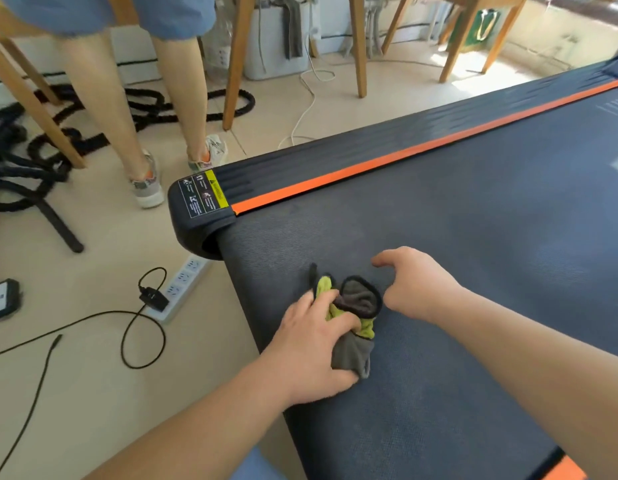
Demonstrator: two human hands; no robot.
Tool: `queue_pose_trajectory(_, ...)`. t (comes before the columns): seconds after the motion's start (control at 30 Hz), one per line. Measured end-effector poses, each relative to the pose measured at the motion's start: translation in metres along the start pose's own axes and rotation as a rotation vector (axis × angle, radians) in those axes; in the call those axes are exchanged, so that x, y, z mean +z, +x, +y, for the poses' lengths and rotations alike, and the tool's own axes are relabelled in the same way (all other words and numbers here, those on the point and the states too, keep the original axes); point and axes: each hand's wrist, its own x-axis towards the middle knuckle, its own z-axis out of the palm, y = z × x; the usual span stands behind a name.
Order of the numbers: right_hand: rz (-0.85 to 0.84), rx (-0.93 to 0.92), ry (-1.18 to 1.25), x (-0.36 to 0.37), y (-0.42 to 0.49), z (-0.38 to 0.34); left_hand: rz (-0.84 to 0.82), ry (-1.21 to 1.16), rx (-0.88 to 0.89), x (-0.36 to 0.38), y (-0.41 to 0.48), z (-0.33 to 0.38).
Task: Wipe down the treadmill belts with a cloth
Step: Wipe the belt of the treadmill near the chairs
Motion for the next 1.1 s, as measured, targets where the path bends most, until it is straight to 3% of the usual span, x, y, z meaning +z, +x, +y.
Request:
queue_pose_trajectory(0.07,-0.038,0.015,-0.015,0.001,0.007,-0.004,-0.017,0.003,0.028,0.012,0.008,-0.005)
queue_pose_trajectory(0.2,-0.113,0.013,0.082,0.001,0.026,-0.01,0.111,0.094,0.085,0.011,0.029,-0.032)
queue_pose_trajectory(0.3,-0.154,0.0,0.003,-0.001,0.044,-0.015,0.193,0.122,-0.094,0.0,0.052,-0.065)
queue_pose_trajectory(0.43,-0.331,-0.006,-0.378,0.021,0.058,-0.028,0.269,0.181,-0.377,-0.035,0.099,-0.134)
queue_pose_trajectory(0.5,-0.336,0.023,-0.507,0.03,0.065,-0.032,0.304,0.206,-0.41,-0.041,0.116,-0.154)
queue_pose_trajectory(0.67,-0.302,0.009,-0.511,0.034,0.066,-0.026,0.414,0.183,-0.473,-0.021,0.106,-0.138)
queue_pose_trajectory(0.77,-0.304,0.041,-0.486,0.035,0.067,-0.026,0.363,0.099,-0.283,-0.017,0.067,-0.105)
queue_pose_trajectory(0.87,-0.328,0.078,-0.471,0.034,0.071,-0.033,0.171,0.014,0.144,-0.008,0.006,-0.078)
queue_pose_trajectory(0.93,-0.333,0.099,-0.463,0.034,0.072,-0.035,0.092,0.056,0.296,-0.016,0.002,-0.102)
queue_pose_trajectory(1.0,-0.343,0.103,-0.458,0.034,0.073,-0.035,0.165,0.117,0.134,-0.027,0.037,-0.139)
queue_pose_trajectory(1.1,-0.36,0.12,-0.435,0.035,0.073,-0.032,0.326,0.148,-0.292,-0.039,0.091,-0.173)
